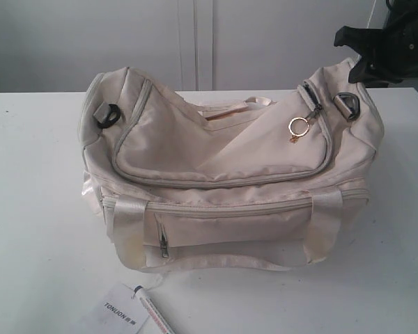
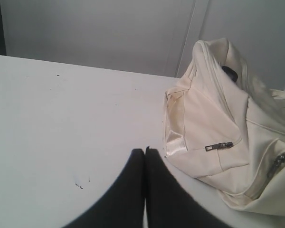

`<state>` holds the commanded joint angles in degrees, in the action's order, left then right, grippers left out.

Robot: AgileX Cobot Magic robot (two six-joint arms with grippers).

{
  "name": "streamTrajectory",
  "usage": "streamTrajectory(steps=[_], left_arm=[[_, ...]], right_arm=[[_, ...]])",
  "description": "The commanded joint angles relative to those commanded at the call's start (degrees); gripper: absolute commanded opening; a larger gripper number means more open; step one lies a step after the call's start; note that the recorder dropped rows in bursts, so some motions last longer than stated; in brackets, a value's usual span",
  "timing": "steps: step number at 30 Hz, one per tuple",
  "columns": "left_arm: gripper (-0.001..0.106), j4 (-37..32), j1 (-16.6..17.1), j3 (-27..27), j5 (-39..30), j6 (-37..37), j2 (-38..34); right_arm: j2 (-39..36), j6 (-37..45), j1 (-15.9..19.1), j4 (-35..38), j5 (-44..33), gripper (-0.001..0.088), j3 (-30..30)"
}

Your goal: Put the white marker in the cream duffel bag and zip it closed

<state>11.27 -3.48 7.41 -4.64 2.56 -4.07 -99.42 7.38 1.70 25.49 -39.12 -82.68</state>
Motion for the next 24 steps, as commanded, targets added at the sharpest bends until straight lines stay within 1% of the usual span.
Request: streamTrajectory(steps=[2, 7, 13, 17, 20, 24], left_arm=[[0.0, -1.9, 0.0, 2.6, -2.9, 0.0, -2.9], [0.0, -2.0, 0.0, 8.5, -6.5, 0.0, -10.4], [0.0, -1.8, 0.0, 16.0, -13.9, -7.7, -20.9], [0.0, -1.1, 0.0, 21.1, -17.5, -12.5, -27.0], [0.0, 1.4, -0.1, 24.6, -19.6, -16.1, -31.7], [0.0, 9.7, -1.2, 27.7, -20.5, -24.7, -38.4]], right_arm=[[0.0, 0.0, 0.0, 0.0, 0.0, 0.0, 0.0], [0.0, 0.0, 0.0, 0.0, 0.0, 0.0, 0.0], [0.0, 0.0, 0.0, 0.0, 0.0, 0.0, 0.0], [0.0, 0.0, 0.0, 0.0, 0.0, 0.0, 0.0], [0.0, 0.0, 0.0, 0.0, 0.0, 0.0, 0.0], [0.0, 0.0, 0.0, 0.0, 0.0, 0.0, 0.0]])
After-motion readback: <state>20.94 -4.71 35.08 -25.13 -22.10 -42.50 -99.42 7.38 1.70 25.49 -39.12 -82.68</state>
